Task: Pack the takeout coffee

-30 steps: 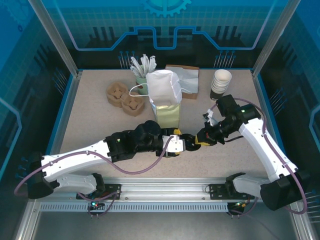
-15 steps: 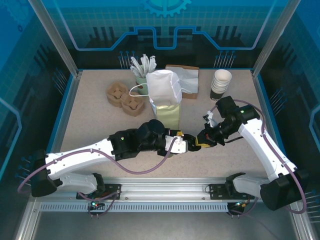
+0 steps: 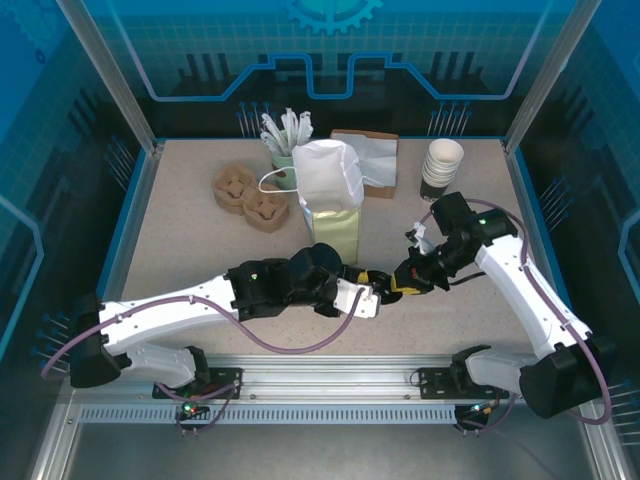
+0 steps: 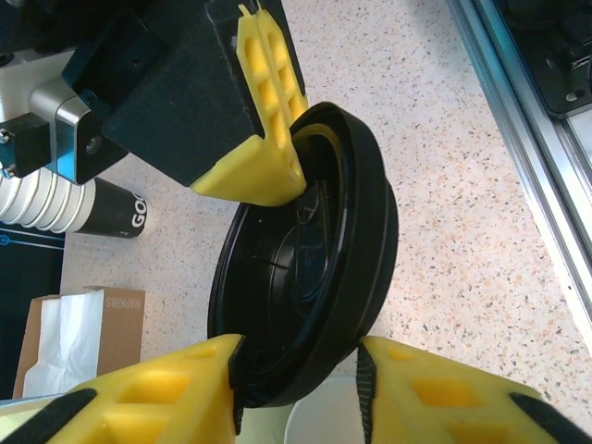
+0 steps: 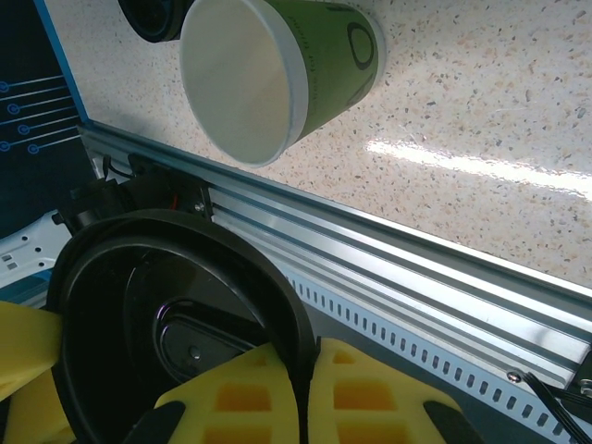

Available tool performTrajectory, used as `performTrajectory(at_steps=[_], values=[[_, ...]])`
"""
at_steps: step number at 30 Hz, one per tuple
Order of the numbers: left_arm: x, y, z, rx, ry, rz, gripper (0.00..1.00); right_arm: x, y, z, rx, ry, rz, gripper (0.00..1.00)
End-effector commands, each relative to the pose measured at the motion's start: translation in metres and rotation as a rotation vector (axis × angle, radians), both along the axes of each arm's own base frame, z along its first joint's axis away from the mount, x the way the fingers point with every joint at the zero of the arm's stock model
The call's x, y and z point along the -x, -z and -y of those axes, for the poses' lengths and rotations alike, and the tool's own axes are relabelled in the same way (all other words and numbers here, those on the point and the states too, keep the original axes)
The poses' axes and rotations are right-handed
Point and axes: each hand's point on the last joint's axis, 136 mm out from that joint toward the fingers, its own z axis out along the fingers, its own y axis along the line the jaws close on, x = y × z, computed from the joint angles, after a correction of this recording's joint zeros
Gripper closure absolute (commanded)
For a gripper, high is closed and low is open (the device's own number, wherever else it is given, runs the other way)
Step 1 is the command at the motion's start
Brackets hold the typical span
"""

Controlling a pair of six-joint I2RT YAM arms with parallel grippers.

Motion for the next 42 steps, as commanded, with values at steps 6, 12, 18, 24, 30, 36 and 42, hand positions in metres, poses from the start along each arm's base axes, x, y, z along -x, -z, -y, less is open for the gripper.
performTrajectory(at_steps=[6,12,18,24,30,36,42], values=[[0.001,-0.001,0.008,-0.018,0.028,0.032,0.74,0.002,-0.008,-0.004,-0.044,0.002,-0.024,1.0],[0.001,-0.003,0.01,0.002,0.028,0.032,0.81,0.003,-0.011,-0.005,-0.056,0.001,-0.014,1.0],[0.002,-0.007,0.008,0.035,-0.007,-0.015,0.9,-0.008,-0.02,0.008,-0.003,0.061,0.066,0.81],[-0.003,-0.019,-0.001,0.129,-0.122,-0.121,0.92,-0.02,-0.038,0.026,0.052,0.133,0.218,0.63],[0.005,-0.029,-0.015,0.237,-0.221,-0.284,0.93,-0.028,-0.066,0.038,0.065,0.179,0.407,0.49],[0.015,-0.031,-0.039,0.345,-0.311,-0.453,0.92,-0.025,-0.09,0.051,0.087,0.178,0.593,0.39],[0.02,-0.026,-0.06,0.425,-0.45,-0.655,0.95,-0.021,-0.092,0.039,-0.02,0.174,0.651,0.41]])
